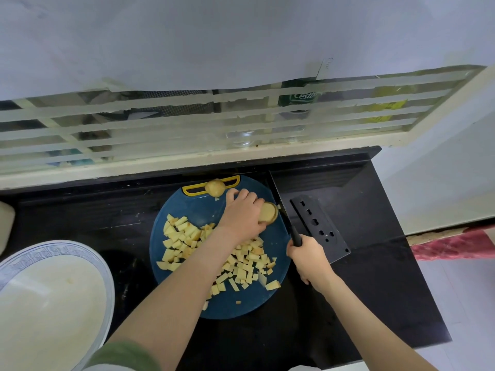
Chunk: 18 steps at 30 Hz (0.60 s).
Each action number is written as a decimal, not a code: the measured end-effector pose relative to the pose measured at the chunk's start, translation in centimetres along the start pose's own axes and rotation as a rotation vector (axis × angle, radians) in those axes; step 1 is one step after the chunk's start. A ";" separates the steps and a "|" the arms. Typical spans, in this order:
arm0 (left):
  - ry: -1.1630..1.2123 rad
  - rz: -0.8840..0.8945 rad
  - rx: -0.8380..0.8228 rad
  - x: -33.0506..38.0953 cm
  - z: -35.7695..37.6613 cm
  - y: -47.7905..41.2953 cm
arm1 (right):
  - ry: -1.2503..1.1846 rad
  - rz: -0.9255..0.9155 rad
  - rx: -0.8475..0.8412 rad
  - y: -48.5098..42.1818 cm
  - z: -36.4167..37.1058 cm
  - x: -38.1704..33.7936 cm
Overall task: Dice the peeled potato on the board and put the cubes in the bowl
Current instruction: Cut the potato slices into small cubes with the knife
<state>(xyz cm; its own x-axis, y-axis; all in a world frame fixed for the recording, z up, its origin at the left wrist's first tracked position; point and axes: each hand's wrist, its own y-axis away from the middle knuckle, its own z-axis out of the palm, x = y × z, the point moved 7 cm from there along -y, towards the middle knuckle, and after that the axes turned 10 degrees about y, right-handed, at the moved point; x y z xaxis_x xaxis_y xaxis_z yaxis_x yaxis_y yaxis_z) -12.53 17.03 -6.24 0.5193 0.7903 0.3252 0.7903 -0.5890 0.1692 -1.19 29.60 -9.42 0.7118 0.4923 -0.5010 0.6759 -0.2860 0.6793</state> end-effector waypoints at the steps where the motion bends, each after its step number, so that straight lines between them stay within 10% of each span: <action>1: 0.013 0.003 -0.004 0.0 0.1 0.0 | -0.002 0.001 0.000 -0.1 0.1 -0.1; 18: 0.113 -0.146 -0.031 -2.1 -0.3 0.0 | -0.036 -0.054 0.032 1.4 0.5 -1.4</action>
<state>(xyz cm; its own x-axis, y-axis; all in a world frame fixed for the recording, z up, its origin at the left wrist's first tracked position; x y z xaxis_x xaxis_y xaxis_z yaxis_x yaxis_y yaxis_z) -13.76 15.33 -6.64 0.3588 0.8447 0.3971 0.8432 -0.4758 0.2502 -1.14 28.14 -8.01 0.6798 0.4784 -0.5559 0.7191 -0.2861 0.6332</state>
